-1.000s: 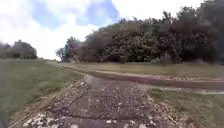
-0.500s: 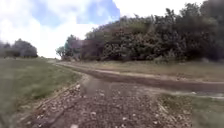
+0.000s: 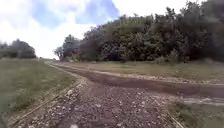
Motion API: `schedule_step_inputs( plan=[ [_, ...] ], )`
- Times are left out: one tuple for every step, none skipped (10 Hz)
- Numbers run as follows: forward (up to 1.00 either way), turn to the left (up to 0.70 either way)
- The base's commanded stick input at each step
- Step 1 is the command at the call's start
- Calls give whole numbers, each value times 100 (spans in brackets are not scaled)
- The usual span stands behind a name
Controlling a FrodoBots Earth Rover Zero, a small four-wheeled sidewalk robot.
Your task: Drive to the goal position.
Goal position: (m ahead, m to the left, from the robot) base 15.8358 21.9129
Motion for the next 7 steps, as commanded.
schedule_step_inputs(
  plan=[
    [85,0],
    [85,0],
    [85,0],
    [85,0],
    [85,0],
    [85,0],
    [85,0]
  ],
)
